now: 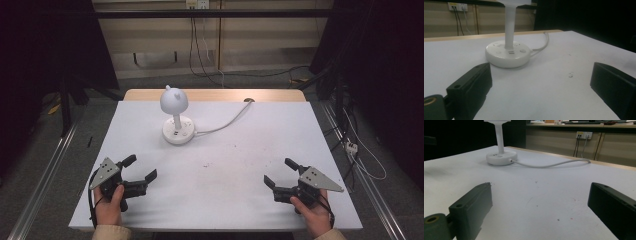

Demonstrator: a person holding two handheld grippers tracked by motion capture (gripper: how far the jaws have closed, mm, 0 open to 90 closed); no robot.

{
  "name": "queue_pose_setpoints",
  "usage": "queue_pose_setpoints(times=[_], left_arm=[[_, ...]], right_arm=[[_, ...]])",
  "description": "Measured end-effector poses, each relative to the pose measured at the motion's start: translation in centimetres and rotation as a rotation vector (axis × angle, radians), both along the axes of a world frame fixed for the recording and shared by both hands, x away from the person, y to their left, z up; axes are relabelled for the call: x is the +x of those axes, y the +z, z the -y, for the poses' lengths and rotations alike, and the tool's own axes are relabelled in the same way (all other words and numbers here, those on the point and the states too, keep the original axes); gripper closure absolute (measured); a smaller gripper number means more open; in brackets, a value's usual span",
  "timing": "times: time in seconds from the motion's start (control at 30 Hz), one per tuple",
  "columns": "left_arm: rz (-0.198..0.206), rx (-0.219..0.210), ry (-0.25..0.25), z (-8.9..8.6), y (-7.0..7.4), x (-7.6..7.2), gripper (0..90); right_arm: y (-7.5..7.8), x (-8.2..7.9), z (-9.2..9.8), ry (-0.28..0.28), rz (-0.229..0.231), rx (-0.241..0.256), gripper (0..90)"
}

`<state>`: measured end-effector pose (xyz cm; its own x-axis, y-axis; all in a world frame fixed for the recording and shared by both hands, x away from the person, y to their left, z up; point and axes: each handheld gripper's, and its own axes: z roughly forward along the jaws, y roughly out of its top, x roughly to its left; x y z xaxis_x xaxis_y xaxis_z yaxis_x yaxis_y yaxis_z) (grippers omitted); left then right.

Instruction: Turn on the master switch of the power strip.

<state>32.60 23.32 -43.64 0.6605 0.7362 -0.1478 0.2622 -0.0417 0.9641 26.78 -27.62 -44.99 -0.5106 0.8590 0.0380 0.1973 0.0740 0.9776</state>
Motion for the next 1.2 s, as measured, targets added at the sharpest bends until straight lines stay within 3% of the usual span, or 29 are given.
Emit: queue_pose_setpoints(times=[0.4,0.53,1.0,1.2], left_arm=[[-0.006,-0.004,-0.026,1.8,0.5,0.9,3.7],[-0.018,-0.01,-0.006,2.9,0.7,1.5,3.7],[-0.071,0.054,0.005,6.3,0.6,2.9,3.8],[-0.081,0.044,0.02,7.5,0.3,3.5,3.9]], right_arm=[[0.1,-0.2,0.2,-0.006,0.005,-0.001,5.1],[0.2,-0.3,0.3,-0.006,0.006,-0.003,5.2],[0.2,-0.5,0.7,-0.014,0.005,0.003,5.3],[0.3,-0.5,0.7,-0.008,0.006,0.003,5.3]])
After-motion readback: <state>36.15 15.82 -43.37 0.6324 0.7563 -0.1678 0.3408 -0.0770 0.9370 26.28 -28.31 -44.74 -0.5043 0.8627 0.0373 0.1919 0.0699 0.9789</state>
